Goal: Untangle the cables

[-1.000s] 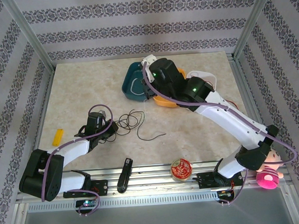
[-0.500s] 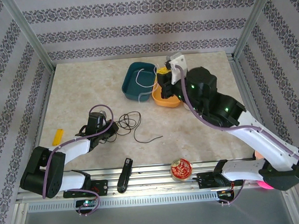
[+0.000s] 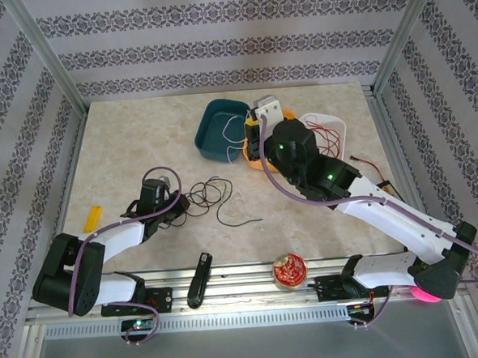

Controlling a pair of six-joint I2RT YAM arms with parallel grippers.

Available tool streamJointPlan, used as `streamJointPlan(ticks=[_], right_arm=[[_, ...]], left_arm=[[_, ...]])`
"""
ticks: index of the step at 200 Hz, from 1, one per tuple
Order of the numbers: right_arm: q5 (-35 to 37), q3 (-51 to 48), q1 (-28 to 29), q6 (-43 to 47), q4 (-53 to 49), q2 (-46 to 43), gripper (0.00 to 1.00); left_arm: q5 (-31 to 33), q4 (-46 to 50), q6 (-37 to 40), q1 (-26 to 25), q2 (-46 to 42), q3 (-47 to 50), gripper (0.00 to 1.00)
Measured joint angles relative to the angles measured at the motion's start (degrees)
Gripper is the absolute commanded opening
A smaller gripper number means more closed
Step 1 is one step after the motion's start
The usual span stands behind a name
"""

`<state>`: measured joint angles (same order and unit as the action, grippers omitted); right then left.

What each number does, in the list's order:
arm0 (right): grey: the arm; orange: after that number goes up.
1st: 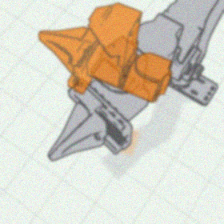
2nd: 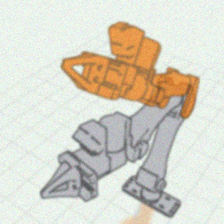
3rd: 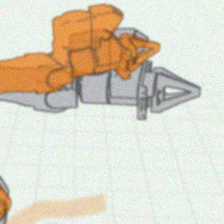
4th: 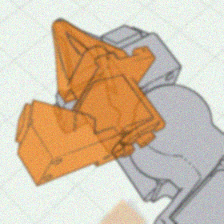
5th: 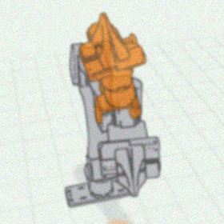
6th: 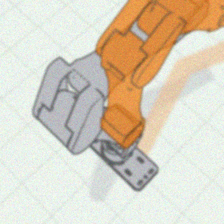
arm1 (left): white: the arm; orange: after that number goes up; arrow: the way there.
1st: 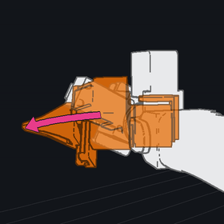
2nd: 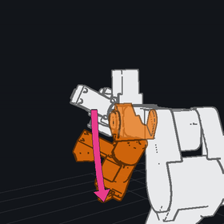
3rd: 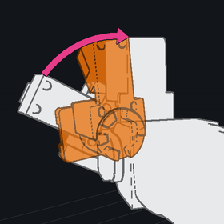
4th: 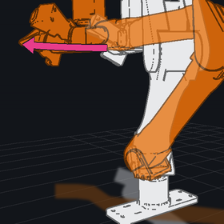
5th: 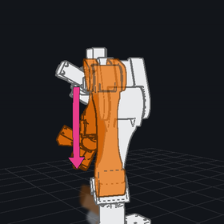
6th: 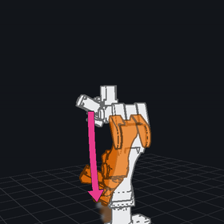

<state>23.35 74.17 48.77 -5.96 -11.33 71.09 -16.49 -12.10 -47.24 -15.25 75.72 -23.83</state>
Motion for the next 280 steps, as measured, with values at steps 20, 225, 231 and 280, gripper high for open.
streamJointPlan(ticks=[20,225,231,280], right_arm=[[0.07,1.29,-1.92,-0.68,-1.38,1.14,0.00],[-11.26,5.25,-28.17,-10.25,-6.08,24.50,0.00],[-11.52,5.29,-28.50,-10.45,-6.10,25.18,0.00],[-14.49,6.12,-30.12,-11.96,-6.49,30.01,0.05]], left_arm=[[0.00,-0.02,-0.02,0.00,-0.02,0.00,0.00],[0.02,0.00,0.00,0.00,-1.01,0.04,0.00],[0.02,0.00,-0.02,0.00,-1.01,0.04,0.00],[0.04,0.02,0.00,0.00,-1.11,0.04,0.00]])
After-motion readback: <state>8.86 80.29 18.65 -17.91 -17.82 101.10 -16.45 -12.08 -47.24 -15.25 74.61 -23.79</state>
